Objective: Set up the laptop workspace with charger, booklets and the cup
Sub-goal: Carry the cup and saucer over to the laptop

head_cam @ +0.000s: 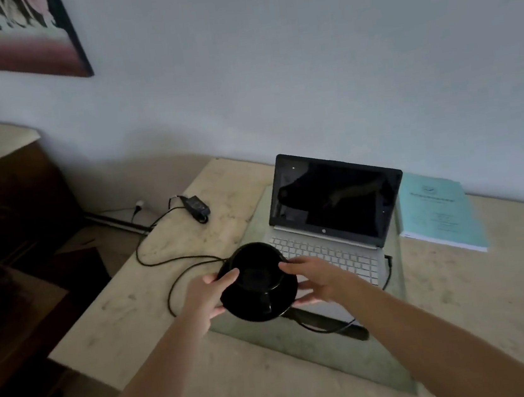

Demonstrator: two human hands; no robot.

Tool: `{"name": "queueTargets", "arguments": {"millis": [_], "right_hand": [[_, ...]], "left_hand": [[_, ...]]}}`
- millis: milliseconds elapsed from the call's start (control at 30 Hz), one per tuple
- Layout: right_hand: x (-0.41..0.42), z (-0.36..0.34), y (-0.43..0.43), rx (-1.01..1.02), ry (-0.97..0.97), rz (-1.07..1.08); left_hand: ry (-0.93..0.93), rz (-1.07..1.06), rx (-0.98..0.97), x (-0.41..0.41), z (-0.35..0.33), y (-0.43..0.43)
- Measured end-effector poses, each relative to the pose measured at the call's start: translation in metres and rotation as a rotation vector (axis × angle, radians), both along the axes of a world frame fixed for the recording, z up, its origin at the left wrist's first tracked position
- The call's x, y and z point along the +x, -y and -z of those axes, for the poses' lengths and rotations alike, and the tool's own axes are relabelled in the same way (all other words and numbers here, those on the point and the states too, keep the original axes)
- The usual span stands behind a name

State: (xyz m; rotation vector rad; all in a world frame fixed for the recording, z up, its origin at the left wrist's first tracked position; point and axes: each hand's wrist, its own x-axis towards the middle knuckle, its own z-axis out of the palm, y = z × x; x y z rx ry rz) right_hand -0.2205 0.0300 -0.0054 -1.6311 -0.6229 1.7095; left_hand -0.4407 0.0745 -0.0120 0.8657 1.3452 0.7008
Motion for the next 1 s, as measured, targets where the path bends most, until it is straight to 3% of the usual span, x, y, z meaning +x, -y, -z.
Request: {"name": "queueTargets", "arguments": {"millis": [300,500,1000], "right_hand": [[-0.016,-0.015,-0.107,0.106,0.121,-0.050],[-0.025,-0.013,-0.174,0.148,0.153,0.042],[-0.007,0.005,-0.401,0.110,0.208,0.339]], "left_hand": [[0.054,-0.150,0.003,-0.006,-0.013,-0.093],[0.038,-0.172,0.053,-0.008,-0.019,-0.164],[0.098,0.104,0.026,0.036,0.005,-0.435]]}}
